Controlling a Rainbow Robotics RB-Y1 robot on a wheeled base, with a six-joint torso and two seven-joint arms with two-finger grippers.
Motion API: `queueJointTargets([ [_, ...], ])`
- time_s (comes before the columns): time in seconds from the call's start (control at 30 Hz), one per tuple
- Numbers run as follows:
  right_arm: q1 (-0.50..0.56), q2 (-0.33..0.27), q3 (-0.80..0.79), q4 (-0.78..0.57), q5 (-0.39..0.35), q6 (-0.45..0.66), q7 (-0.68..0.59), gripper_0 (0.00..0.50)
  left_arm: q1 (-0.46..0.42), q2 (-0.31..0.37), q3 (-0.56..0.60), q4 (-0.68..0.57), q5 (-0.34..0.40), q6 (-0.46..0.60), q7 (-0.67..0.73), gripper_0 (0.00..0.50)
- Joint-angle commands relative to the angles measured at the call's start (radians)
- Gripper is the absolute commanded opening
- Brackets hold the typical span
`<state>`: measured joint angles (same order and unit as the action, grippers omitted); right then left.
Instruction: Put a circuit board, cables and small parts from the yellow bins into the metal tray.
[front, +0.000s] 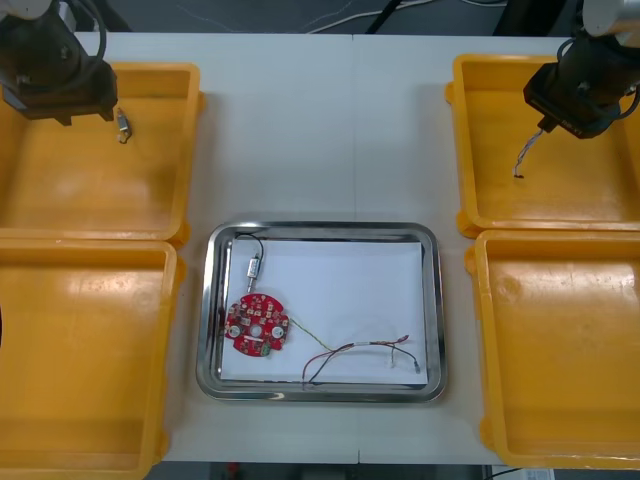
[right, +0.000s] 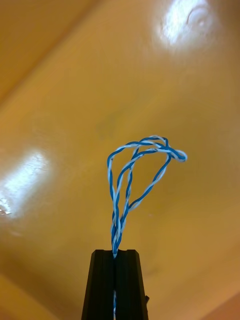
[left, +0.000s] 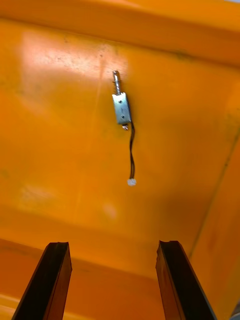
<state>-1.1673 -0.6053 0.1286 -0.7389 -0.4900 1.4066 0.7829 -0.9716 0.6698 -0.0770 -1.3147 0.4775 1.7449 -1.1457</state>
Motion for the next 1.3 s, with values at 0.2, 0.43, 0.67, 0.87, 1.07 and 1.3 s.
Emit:
queueJointTargets([
  [0.2,-0.049,-0.111,-0.153,-0.125,0.005,0.157,0.223,0.000,-0.107,0.013,0.074,0.126,-0.051,-0.128,-0.151,0.500],
  [0.43,-0.041,-0.162,-0.185,-0.162,-0.001,0.259,0.455,0.000,-0.116,-0.027,0.095,0.176,-0.099,-0.226,-0.169,0.500],
  [0.67,0.069,-0.192,-0.185,-0.349,-0.015,0.327,0.595,0.000,-0.116,-0.081,0.103,0.219,-0.145,-0.331,-0.170,0.500],
  [0.87,0.213,-0.221,-0.208,-0.547,-0.087,0.374,0.673,0.000,-0.116,-0.111,0.112,0.268,-0.160,-0.420,-0.180,0.500],
  [1.07,0.317,-0.238,-0.242,-0.702,-0.186,0.431,0.763,0.000,-0.116,-0.142,0.128,0.328,-0.186,-0.507,-0.195,0.500],
  [1.3,0.396,-0.238,-0.242,-0.886,-0.298,0.513,0.874,0.000,-0.116,-0.153,0.128,0.388,-0.221,-0.579,-0.217,0.500],
])
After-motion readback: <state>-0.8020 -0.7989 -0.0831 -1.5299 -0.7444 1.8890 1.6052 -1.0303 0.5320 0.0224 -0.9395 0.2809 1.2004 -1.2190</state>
